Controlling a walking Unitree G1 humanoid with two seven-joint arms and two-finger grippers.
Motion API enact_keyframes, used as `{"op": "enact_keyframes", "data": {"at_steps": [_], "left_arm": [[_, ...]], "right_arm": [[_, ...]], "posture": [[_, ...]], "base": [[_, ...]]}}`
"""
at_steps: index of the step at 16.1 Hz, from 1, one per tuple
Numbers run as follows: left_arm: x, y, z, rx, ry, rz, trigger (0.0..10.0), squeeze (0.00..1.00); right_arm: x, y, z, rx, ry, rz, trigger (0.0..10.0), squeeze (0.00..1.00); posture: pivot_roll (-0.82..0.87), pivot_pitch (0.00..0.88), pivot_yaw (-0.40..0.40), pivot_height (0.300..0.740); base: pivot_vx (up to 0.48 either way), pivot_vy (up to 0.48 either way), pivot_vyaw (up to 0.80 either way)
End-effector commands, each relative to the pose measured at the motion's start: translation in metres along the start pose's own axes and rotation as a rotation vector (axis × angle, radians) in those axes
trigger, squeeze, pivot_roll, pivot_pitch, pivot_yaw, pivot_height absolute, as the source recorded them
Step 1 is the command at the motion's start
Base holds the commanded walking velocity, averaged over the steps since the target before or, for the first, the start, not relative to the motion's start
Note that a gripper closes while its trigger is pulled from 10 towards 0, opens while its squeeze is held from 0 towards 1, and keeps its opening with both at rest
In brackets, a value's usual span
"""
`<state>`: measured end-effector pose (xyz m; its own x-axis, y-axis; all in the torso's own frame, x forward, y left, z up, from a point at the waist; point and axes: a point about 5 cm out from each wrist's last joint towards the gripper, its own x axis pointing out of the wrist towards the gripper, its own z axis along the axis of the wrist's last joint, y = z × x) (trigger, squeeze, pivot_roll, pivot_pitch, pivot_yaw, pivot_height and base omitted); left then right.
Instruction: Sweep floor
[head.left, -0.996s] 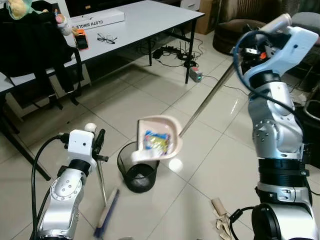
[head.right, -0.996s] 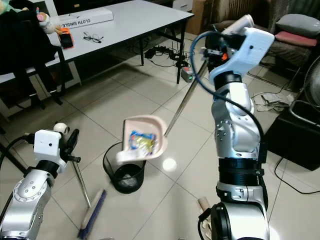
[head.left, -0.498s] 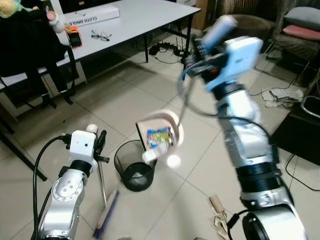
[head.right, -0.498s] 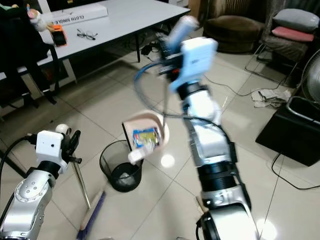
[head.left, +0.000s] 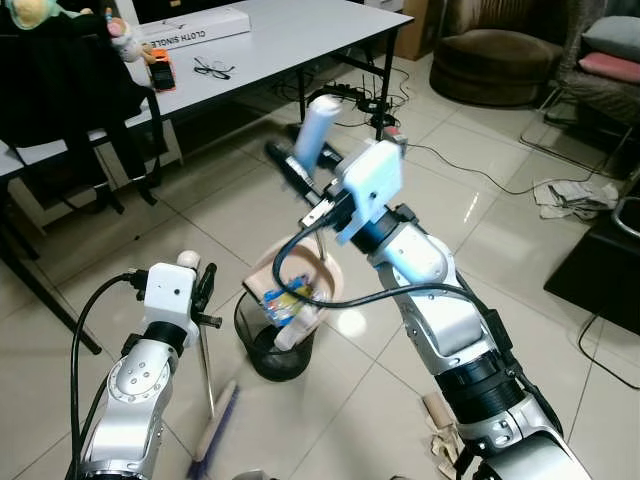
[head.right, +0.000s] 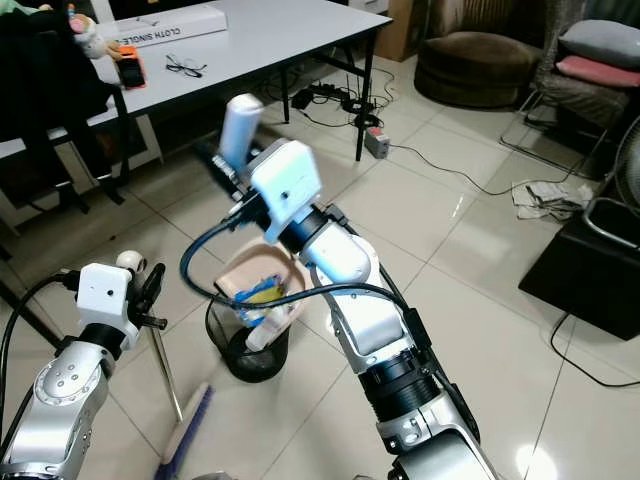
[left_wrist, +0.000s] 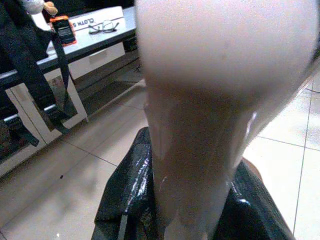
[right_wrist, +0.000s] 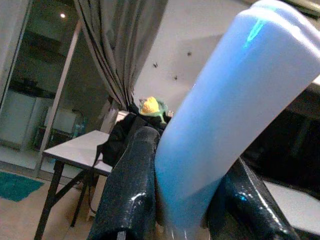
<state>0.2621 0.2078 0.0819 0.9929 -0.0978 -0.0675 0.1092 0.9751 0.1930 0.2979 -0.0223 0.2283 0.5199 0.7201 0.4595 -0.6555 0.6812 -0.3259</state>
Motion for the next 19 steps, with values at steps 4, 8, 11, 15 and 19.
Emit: {"op": "enact_keyframes", "data": {"at_steps": [4, 8, 11, 15, 19], "left_arm": [[0.005, 0.0, 0.006, 0.022, -0.028, 0.002, 10.0, 0.0], [0.005, -0.001, 0.006, 0.026, -0.027, -0.004, 10.0, 0.0], [0.006, -0.002, 0.006, 0.029, -0.025, -0.024, 10.0, 0.0], [0.01, -0.006, 0.006, 0.018, -0.028, -0.039, 10.0, 0.0], [0.013, -0.016, 0.006, 0.041, -0.036, -0.066, 10.0, 0.0]], "right_arm": [[0.003, -0.003, 0.017, -0.08, -0.09, 0.026, 10.0, 0.0], [0.003, -0.015, 0.022, -0.135, -0.117, -0.018, 10.0, 0.0], [-0.019, -0.097, 0.056, -0.176, -0.239, -0.538, 10.0, 0.0], [-0.059, -0.142, 0.051, -0.247, -0.101, -0.765, 10.0, 0.0], [-0.111, -0.144, -0.01, -0.274, 0.364, -0.925, 10.0, 0.0]], "posture": [[-0.02, 0.001, 0.031, 0.74], [-0.03, 0.002, 0.03, 0.74], [-0.02, 0.003, 0.027, 0.74], [-0.04, 0.0, 0.025, 0.74], [-0.06, 0.0, 0.007, 0.74]], "base": [[0.0, 0.0, 0.0], [0.0, 0.0, 0.0], [0.0, 0.0, 0.0], [0.0, 0.0, 0.0], [0.0, 0.0, 0.0]]}}
